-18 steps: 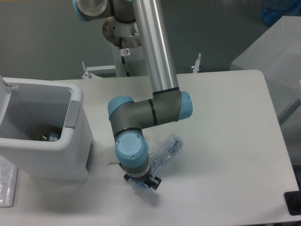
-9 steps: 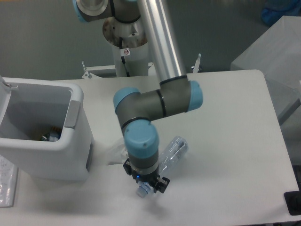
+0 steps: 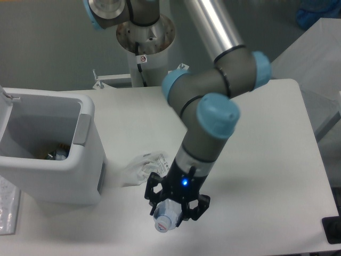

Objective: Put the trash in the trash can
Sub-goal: 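Carry the bottle up and over the white trash bin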

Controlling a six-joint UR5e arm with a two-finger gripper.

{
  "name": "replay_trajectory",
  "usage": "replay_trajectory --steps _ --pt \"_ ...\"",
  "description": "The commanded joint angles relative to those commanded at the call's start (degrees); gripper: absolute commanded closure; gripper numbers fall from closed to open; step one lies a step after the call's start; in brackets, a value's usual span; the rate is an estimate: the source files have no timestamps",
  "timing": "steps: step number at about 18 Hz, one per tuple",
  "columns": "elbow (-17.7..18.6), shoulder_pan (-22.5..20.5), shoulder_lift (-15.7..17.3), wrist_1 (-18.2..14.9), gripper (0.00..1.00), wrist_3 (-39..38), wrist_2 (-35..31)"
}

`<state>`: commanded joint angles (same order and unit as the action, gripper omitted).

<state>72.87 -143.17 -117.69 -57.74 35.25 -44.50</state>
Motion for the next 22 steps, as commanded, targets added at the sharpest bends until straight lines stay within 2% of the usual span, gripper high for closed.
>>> replay_trajectory --steps 6,11,15,22 --pt "-1.67 0.09 4.57 0.52 0.51 -0.45 12.05" --pt "-1.68 0.26 6.68 0.88 0.51 -0.36 21.8" --pt "-0.54 0.61 9.23 0.88 0.51 -0.45 28.75" --pt "2.88 0.35 12.92 0.88 0.51 -1.94 34.91"
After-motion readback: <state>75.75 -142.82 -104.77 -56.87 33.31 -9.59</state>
